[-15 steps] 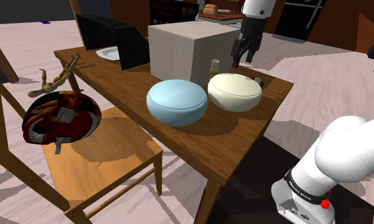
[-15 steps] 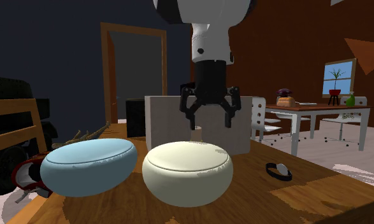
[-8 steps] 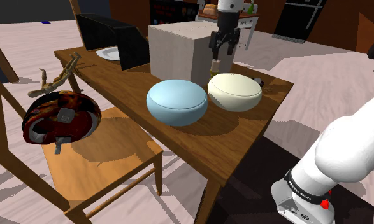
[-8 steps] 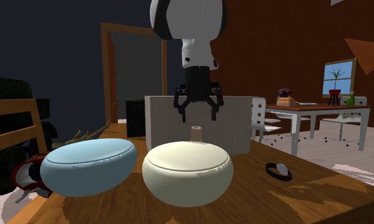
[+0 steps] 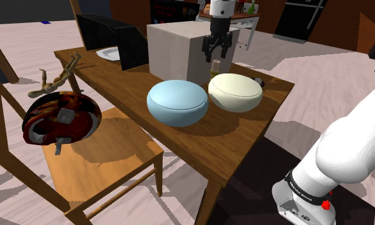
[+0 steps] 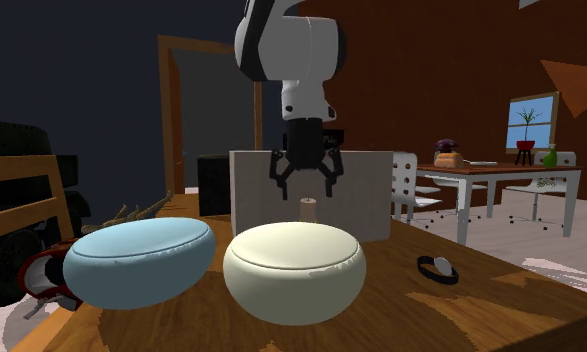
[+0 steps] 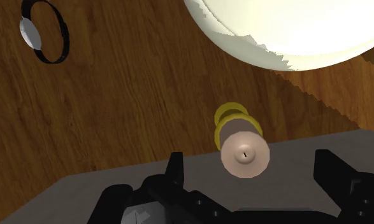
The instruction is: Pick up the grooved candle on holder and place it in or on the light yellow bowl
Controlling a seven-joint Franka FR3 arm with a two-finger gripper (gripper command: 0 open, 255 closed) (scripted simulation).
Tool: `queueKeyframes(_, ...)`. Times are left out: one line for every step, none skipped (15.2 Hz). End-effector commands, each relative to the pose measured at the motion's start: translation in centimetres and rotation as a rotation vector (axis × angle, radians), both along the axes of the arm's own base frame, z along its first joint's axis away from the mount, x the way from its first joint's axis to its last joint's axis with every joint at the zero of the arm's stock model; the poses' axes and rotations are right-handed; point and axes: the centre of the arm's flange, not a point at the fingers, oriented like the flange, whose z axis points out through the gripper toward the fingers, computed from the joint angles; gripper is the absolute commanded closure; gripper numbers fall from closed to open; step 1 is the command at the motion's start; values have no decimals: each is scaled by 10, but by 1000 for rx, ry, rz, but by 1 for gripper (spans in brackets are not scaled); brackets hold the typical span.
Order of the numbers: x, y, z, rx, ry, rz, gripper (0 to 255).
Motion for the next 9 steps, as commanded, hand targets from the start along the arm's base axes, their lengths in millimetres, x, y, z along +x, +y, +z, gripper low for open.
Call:
queueKeyframes(0, -1, -19, -1, 11, 0, 0)
queueKeyframes(0, -1, -22, -1, 11, 0, 0)
queueKeyframes(0, -1, -22, -1, 11, 0, 0)
queueKeyframes(0, -1, -22, -1, 11, 0, 0)
queueKeyframes(0, -1, -22, -1, 11, 0, 0)
queueKeyframes(0, -1, -22, -1, 11, 0, 0)
queueKeyframes(0, -1, -22, -1, 11, 0, 0)
queueKeyframes(0, -1, -22, -1, 11, 0, 0)
queueKeyframes(0, -1, -22, -1, 11, 0, 0)
